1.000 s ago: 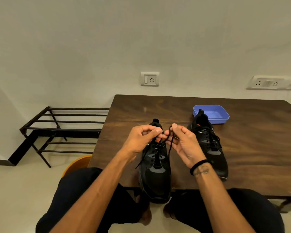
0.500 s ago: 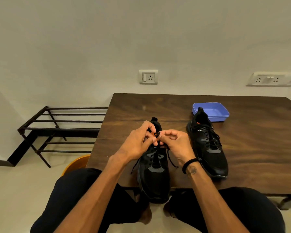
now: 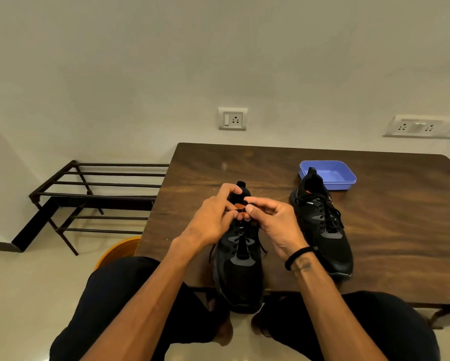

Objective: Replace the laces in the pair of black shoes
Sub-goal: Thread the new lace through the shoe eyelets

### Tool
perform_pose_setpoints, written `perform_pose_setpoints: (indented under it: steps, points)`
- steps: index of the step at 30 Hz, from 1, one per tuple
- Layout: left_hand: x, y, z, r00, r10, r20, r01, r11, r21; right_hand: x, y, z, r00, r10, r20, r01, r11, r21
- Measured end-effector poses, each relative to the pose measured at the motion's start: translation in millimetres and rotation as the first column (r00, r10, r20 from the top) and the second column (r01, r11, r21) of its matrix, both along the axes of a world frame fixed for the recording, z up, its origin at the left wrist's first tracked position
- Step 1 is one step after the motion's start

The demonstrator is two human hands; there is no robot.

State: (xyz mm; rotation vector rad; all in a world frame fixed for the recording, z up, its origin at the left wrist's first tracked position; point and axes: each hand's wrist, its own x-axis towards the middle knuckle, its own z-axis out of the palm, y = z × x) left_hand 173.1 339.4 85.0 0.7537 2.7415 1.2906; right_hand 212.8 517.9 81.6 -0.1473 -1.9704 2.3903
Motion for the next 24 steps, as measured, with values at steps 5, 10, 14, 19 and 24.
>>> perform_pose_setpoints:
  steps: [5,10,14,19,24]
  points:
    - [-4,3,-1,0.995,0.084,0.048,-0.084,0.996,0.005,1,13,9,0.978,0.209,-0.022,-0.176,0.873,0.456]
    - [-6,9,-5,0.994,0.095,0.053,-0.096,0.995,0.019,-4,16,0,0.964,0.178,-0.198,0.096,0.464,0.880]
    - [-5,9,-4,0.983,0.109,0.148,-0.128,0.983,0.131,-3,-2,-17,0.895,0.055,-0.443,0.383,0.413,0.826]
    - [-8,13,-9,0.930,0.094,0.357,-0.211,0.928,0.306,1,-12,-20,0.856,-0.015,-0.516,0.459,0.480,0.747]
    - [-8,17,-12,0.896,0.068,0.439,-0.218,0.929,0.300,4,-10,-15,0.849,-0.017,-0.528,0.455,0.530,0.716]
